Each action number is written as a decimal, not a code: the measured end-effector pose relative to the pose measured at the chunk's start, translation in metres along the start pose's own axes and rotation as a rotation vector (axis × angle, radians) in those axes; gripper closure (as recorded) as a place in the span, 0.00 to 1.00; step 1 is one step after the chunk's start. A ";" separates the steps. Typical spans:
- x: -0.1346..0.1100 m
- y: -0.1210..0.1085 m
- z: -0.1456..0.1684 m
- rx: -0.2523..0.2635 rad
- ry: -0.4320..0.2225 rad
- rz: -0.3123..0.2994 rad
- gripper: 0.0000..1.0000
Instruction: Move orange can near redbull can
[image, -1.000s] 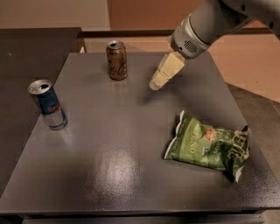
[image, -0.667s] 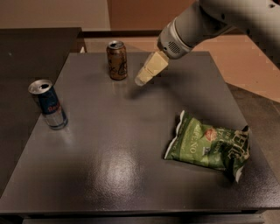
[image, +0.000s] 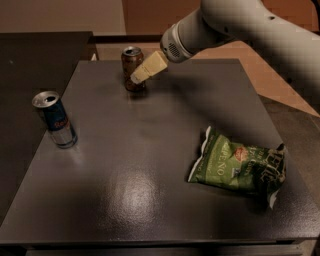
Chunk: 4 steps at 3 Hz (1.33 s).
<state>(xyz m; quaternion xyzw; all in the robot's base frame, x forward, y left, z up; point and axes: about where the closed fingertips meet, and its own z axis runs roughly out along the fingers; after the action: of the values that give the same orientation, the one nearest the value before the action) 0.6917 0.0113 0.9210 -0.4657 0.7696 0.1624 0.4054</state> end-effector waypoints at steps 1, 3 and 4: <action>-0.016 -0.006 0.021 0.031 -0.054 0.034 0.00; -0.035 0.004 0.052 -0.005 -0.087 0.054 0.18; -0.036 0.006 0.056 -0.009 -0.088 0.054 0.41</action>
Offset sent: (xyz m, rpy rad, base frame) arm 0.0382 0.0560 -0.0054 0.1315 -0.0011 -0.0402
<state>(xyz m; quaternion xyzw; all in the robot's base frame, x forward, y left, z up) 0.7209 0.0703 0.9134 -0.4388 0.7627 0.1971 0.4323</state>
